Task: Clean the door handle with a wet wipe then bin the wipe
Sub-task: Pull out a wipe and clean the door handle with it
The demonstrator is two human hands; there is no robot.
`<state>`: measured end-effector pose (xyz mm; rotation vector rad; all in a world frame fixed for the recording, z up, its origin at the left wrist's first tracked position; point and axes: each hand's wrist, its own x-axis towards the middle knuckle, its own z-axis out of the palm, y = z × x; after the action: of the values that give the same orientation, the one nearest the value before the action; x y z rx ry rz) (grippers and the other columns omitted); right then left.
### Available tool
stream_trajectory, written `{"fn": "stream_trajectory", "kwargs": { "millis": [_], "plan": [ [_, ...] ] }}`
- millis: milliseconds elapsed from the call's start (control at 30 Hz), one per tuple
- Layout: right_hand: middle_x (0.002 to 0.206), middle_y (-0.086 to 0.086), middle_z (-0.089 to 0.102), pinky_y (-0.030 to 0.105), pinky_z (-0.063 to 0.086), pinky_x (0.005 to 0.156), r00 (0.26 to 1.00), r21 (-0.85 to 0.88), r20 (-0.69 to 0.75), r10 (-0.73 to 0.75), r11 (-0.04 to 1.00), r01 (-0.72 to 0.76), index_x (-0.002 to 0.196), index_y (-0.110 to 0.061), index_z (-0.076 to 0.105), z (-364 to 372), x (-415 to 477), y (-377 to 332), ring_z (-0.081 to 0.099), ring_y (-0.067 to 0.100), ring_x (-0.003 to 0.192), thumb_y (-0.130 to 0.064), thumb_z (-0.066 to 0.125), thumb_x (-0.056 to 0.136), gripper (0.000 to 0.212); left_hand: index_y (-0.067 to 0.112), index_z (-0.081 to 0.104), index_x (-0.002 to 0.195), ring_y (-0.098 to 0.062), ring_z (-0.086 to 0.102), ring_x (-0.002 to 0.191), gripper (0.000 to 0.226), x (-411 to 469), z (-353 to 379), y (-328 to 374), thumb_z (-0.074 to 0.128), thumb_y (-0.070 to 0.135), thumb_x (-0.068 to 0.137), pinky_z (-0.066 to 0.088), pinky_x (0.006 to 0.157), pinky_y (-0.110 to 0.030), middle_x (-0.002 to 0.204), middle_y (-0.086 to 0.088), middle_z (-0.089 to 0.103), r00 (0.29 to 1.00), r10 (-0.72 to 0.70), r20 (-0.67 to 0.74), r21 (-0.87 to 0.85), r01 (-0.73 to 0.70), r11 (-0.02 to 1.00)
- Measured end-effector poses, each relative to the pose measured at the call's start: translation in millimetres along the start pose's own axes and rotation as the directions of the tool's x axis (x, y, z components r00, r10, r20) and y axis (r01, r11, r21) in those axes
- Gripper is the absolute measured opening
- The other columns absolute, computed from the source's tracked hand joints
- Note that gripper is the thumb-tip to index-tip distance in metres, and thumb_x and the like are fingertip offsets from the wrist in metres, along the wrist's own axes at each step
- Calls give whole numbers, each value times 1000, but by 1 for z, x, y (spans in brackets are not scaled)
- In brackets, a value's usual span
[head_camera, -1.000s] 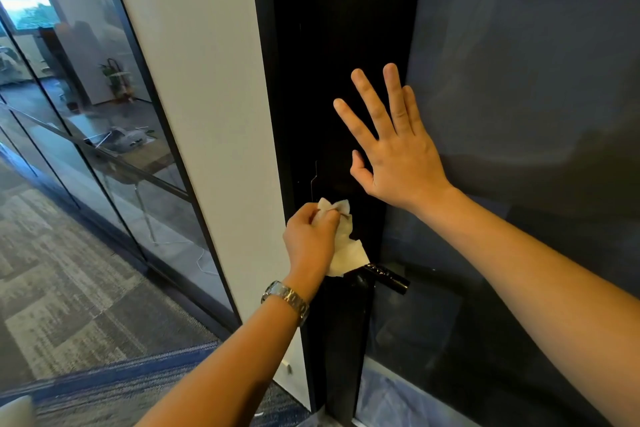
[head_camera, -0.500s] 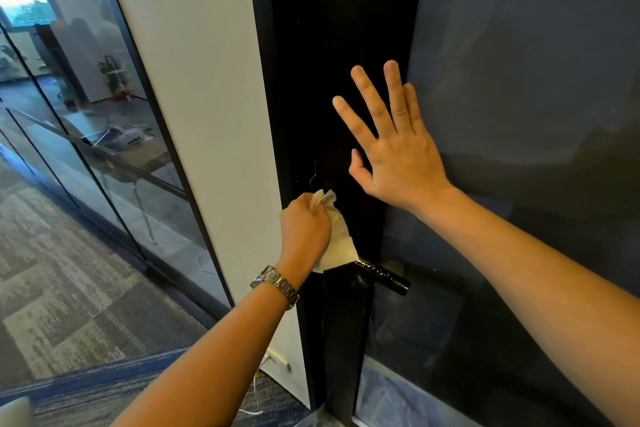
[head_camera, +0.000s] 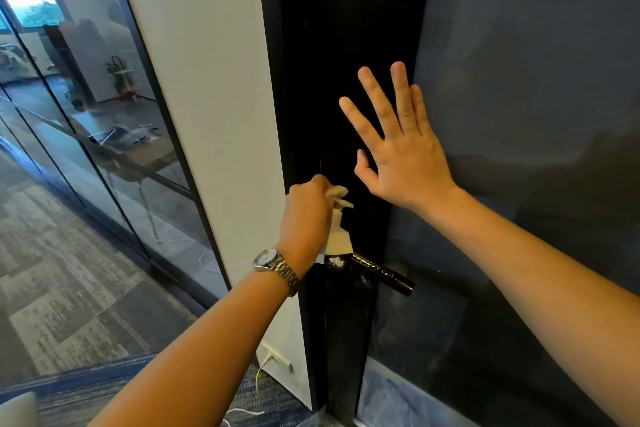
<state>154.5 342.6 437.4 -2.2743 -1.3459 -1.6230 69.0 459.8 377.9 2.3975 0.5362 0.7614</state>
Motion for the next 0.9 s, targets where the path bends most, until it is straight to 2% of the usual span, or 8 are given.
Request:
{"fn": "stream_trajectory", "kwargs": {
  "millis": [100, 233, 400, 600, 667, 733, 800, 900],
  "plan": [
    [153, 19, 26, 50, 15, 114, 1000, -4, 6, 4, 1000, -3, 147, -17, 30, -1, -1, 0, 10, 42, 138, -32, 48, 86, 66, 9, 55, 108, -3, 51, 70, 21, -10, -1, 5, 53, 22, 92, 40, 60, -8, 91, 2, 56, 997, 41, -70, -104, -48, 993],
    [153, 20, 26, 50, 15, 114, 1000, 13, 7, 0, 1000, 0, 147, -16, 30, 0, 1, -2, 9, 42, 138, -31, 48, 86, 66, 4, 62, 106, -8, 53, 69, 27, -13, 7, -4, 48, 25, 94, 40, 49, -7, 81, 1, 54, 938, -344, 42, -273, 342, 899],
    [153, 19, 25, 50, 14, 114, 1000, 5, 6, 1, 1000, -1, 147, -17, 29, 2, 0, -2, 9, 42, 138, -32, 48, 86, 66, 7, 43, 95, -23, 54, 73, 21, -15, -1, 2, 47, 27, 94, 48, 65, -32, 84, -10, 51, 568, -581, 583, -488, 817, 308],
    [152, 19, 27, 50, 15, 114, 1000, -11, -7, -2, 1000, 2, 147, -17, 31, 2, 1, -2, 10, 42, 137, -32, 49, 85, 66, 8, 47, 88, -26, 54, 71, 20, -17, -8, 8, 36, 20, 97, 47, 67, -38, 80, -15, 52, 492, -380, 783, -550, 834, -53],
    [152, 19, 27, 49, 15, 114, 1000, -11, -9, -1, 1000, 1, 147, -16, 31, 3, 1, -2, 10, 42, 137, -32, 49, 85, 66, 10, 47, 91, -26, 56, 72, 20, -17, -7, 7, 35, 24, 98, 49, 66, -37, 83, -15, 54, 503, -383, 775, -535, 845, 27],
    [153, 19, 27, 49, 14, 114, 1000, -9, -4, 0, 1000, 0, 147, -16, 31, 2, 1, -2, 10, 42, 138, -32, 49, 85, 66, 11, 48, 99, -26, 59, 80, 18, -13, -3, 6, 35, 23, 98, 49, 71, -34, 93, -15, 57, 582, -462, 669, -464, 813, 351],
    [153, 19, 27, 49, 14, 114, 1000, -12, -2, 0, 1000, 0, 147, -17, 30, 2, 1, -1, 10, 42, 138, -32, 49, 85, 66, 6, 50, 110, -27, 59, 95, 20, -11, 2, 6, 38, 13, 96, 46, 78, -31, 109, -16, 57, 738, -460, 494, -151, 593, 791],
    [153, 19, 26, 49, 14, 114, 1000, -11, 1, 1, 1000, -1, 147, -17, 29, 2, 0, -2, 11, 43, 138, -32, 48, 85, 66, 1, 50, 119, -29, 59, 105, 28, -16, 1, 20, 47, 7, 92, 46, 83, -31, 117, -14, 59, 890, -283, 358, 198, 224, 954]
  ]
}}
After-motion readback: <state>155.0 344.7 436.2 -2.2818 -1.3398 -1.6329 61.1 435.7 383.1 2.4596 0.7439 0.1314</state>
